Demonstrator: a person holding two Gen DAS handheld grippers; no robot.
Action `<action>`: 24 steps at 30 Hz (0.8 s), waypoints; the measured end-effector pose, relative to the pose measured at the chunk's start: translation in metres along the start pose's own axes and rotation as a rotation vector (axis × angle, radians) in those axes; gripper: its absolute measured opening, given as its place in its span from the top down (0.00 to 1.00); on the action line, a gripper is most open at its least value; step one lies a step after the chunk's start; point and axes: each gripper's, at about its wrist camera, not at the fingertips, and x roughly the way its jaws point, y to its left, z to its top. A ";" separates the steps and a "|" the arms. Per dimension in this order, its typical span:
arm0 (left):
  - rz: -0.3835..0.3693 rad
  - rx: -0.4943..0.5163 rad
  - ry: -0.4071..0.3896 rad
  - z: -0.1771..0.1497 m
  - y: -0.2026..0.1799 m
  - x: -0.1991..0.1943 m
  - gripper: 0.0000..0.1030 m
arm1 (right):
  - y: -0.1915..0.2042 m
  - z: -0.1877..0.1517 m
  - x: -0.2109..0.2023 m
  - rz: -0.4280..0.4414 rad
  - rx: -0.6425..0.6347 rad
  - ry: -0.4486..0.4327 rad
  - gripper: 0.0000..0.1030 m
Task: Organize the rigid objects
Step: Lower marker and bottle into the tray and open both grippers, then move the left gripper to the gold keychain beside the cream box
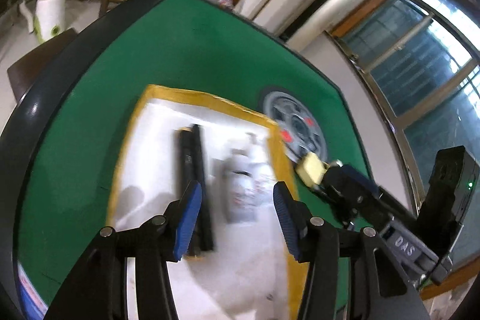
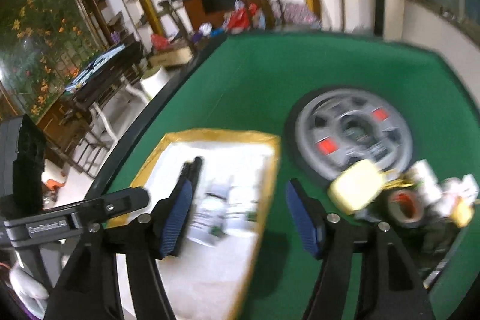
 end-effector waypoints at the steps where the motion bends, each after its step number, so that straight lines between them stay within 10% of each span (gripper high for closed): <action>1: -0.008 0.021 0.001 -0.004 -0.011 -0.003 0.45 | -0.005 -0.002 -0.012 -0.026 -0.011 -0.035 0.36; 9: -0.081 0.166 0.088 -0.028 -0.089 0.006 0.36 | -0.071 -0.034 -0.119 -0.458 -0.077 -0.427 0.00; 24: -0.002 0.296 0.262 -0.066 -0.181 0.089 0.36 | -0.286 -0.099 -0.115 -0.556 0.459 -0.324 0.00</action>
